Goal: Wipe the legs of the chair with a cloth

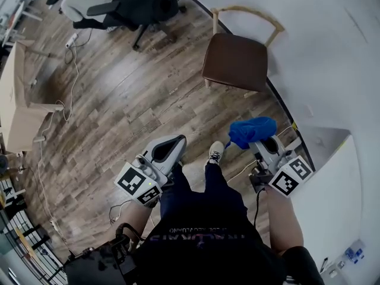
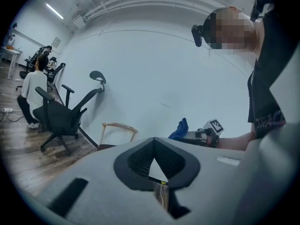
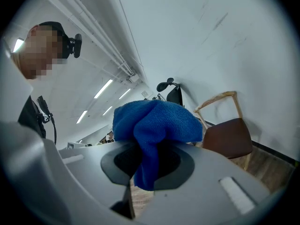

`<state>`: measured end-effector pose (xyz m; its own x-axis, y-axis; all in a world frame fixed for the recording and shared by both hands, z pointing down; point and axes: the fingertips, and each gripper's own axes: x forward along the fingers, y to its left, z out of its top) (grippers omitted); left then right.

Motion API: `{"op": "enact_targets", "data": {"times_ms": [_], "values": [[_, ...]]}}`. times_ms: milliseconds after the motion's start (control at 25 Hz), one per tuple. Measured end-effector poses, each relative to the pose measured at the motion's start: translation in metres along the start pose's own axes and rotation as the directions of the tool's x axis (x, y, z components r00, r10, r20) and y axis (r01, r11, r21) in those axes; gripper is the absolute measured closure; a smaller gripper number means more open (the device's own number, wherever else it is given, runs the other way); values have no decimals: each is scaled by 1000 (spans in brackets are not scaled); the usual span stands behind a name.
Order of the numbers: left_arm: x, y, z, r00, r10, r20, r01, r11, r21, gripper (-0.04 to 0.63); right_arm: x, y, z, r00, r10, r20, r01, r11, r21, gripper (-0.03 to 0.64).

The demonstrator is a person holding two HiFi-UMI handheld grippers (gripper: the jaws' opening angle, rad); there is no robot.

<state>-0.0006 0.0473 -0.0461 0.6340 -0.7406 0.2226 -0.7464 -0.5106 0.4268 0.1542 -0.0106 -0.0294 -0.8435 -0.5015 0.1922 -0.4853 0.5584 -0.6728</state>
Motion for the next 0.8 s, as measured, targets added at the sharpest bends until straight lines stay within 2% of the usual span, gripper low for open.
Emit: {"op": "enact_targets", "data": {"times_ms": [120, 320, 440, 600, 800], "values": [[4, 8, -4, 999, -36, -9, 36, 999, 30, 595, 8, -2, -4, 1000, -17, 3, 17, 1000, -4, 552], [8, 32, -19, 996, -86, -38, 87, 996, 28, 595, 34, -2, -13, 999, -39, 14, 39, 999, -6, 552], [7, 46, -31, 992, -116, -58, 119, 991, 53, 595, 52, -7, -25, 998, -59, 15, 59, 998, -12, 552], [14, 66, -53, 983, -163, -81, 172, 977, 123, 595, 78, -20, -35, 996, -88, 31, 89, 996, -17, 552], [30, 110, -95, 980, -188, -71, 196, 971, 138, 595, 120, -47, -56, 995, -89, 46, 92, 995, -47, 552]]}}
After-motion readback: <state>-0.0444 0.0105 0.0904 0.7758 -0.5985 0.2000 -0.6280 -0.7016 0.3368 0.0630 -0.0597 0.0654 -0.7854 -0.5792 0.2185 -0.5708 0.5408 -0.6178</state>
